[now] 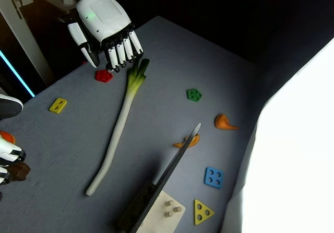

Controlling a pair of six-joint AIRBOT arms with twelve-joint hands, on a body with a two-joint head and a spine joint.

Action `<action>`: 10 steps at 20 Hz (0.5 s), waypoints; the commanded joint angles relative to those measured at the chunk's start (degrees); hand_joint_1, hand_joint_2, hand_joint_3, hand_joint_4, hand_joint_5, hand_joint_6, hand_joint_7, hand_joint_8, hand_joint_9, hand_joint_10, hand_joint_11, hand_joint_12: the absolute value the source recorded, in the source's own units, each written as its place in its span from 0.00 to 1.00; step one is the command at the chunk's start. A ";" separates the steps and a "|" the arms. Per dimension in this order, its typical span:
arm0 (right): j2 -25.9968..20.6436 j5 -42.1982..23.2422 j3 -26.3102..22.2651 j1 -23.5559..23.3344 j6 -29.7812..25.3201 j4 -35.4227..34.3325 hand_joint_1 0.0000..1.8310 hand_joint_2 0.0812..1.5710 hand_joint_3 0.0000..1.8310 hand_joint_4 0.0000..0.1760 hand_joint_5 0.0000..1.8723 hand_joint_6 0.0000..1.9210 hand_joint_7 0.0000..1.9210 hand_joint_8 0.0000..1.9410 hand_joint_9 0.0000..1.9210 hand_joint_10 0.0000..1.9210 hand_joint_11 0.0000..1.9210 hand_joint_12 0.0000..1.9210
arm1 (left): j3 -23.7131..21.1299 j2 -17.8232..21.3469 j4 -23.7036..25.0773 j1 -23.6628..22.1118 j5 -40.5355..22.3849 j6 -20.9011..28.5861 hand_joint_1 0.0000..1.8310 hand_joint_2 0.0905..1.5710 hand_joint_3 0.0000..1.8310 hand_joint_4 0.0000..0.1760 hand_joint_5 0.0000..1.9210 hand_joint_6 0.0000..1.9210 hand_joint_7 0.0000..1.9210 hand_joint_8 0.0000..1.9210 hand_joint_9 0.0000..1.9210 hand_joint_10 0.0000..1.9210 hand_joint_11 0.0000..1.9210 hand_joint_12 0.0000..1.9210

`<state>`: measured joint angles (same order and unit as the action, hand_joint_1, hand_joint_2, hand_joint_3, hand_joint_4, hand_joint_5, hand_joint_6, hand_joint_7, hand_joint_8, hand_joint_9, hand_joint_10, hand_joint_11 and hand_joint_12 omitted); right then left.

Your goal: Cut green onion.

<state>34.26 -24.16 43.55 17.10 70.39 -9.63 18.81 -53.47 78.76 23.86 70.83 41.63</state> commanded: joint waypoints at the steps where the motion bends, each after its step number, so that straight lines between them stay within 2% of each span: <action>1: -0.38 -6.82 0.06 -0.29 -0.09 -0.06 0.01 0.56 0.13 0.28 0.01 0.04 0.01 0.02 0.01 0.06 0.00 0.08 | -0.19 -0.11 5.09 -0.30 1.43 -0.18 0.03 0.69 0.20 0.05 0.00 0.00 0.00 0.01 0.00 0.00 0.00 0.00; 2: -0.38 -6.82 0.06 -0.29 -0.09 -0.06 0.01 0.61 0.03 0.09 0.00 0.00 0.00 0.00 0.00 0.00 0.00 0.01 | -0.30 -0.11 5.09 -0.35 1.54 -0.18 0.04 0.78 0.06 0.15 0.00 0.00 0.00 0.00 0.00 0.00 0.00 0.00; 3: -0.38 -6.82 0.06 -0.29 -0.08 -0.06 0.01 0.63 0.01 0.02 0.00 0.00 0.00 0.00 0.00 0.00 0.00 0.00 | -0.42 -0.12 5.09 -0.37 1.70 -0.18 0.03 0.79 0.05 0.15 0.00 0.00 0.00 0.00 0.00 0.00 0.00 0.00; 4: -0.38 -6.82 0.06 -0.29 -0.08 -0.06 0.01 0.63 0.01 0.03 0.00 0.00 0.00 0.00 0.00 0.00 0.00 0.00 | -0.48 -0.13 5.08 -0.37 1.77 -0.17 0.03 0.79 0.05 0.16 0.00 0.00 0.00 0.00 0.00 0.00 0.00 0.00; 6: -0.38 -6.82 0.06 -0.30 -0.08 -0.06 0.03 0.64 0.01 0.00 0.00 0.00 0.00 0.00 0.00 0.00 0.00 0.00 | -0.46 -0.13 5.07 -0.36 1.82 -0.17 0.05 0.79 0.04 0.18 0.00 0.00 0.00 0.00 0.00 0.00 0.00 0.00; 7: -0.38 -6.82 0.06 -0.30 -0.08 -0.06 0.06 0.64 0.01 0.00 0.00 0.00 0.00 0.00 0.00 0.00 0.00 0.00 | -0.42 -0.12 5.07 -0.34 1.82 -0.17 0.03 0.79 0.04 0.13 0.00 0.00 0.00 0.00 0.00 0.00 0.00 0.00; 8: -0.36 -6.81 0.05 -0.30 -0.08 -0.06 0.05 0.64 0.01 0.01 0.00 0.00 0.00 0.00 0.00 0.00 0.00 0.00 | -0.40 -0.13 5.07 -0.21 1.82 -0.17 0.05 0.79 0.04 0.16 0.00 0.00 0.00 0.00 0.00 0.00 0.00 0.00; 10: -0.35 -6.61 0.06 -0.29 -0.08 -0.06 0.04 0.64 0.01 0.04 0.00 0.00 0.00 0.00 0.00 0.00 0.00 0.00 | -0.44 -0.13 5.06 -0.02 1.82 -0.16 0.04 0.80 0.03 0.16 0.00 0.00 0.00 0.00 0.00 0.00 0.00 0.00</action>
<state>34.26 -23.94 43.55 17.10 70.54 -9.63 18.50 -53.47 78.70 23.88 70.96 41.47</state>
